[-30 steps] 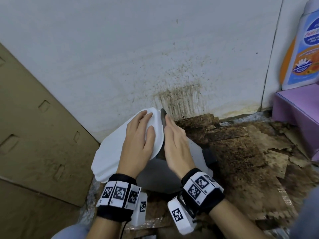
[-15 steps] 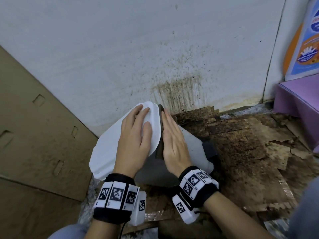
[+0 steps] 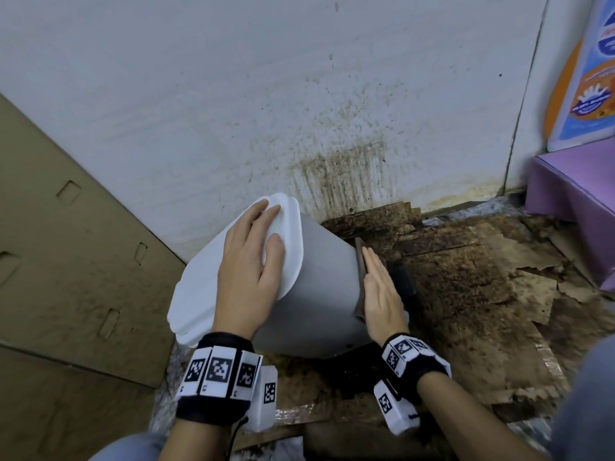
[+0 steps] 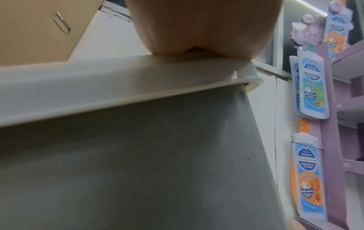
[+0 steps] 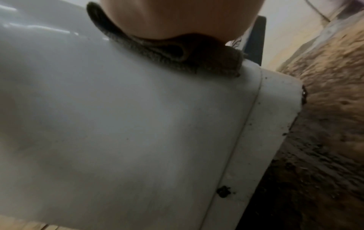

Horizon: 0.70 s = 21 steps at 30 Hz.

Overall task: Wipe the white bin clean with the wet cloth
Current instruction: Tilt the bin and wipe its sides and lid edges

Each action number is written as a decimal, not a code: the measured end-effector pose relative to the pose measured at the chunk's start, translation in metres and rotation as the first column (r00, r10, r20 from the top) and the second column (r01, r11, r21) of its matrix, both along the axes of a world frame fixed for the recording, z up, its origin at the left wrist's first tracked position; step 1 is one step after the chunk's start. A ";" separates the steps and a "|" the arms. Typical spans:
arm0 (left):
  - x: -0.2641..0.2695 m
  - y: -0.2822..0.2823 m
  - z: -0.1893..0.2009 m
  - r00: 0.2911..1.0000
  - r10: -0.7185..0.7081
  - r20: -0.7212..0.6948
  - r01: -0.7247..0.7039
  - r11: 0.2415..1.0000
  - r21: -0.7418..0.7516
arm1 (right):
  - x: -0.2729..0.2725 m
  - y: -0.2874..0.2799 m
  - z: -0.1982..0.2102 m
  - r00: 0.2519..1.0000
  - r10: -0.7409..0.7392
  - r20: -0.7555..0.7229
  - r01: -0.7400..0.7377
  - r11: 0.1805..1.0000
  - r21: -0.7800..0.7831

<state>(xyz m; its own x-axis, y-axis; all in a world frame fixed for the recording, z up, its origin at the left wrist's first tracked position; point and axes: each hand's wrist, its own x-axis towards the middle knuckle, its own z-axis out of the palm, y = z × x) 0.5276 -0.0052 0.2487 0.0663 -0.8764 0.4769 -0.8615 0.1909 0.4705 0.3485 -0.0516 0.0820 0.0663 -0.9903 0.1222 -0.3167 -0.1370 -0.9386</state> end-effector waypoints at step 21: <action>0.013 0.009 0.000 0.999 0.045 0.000 -0.045 0.998 -0.035 | 0.069 0.001 0.126 0.943 0.313 0.117 -0.298 0.946 -0.129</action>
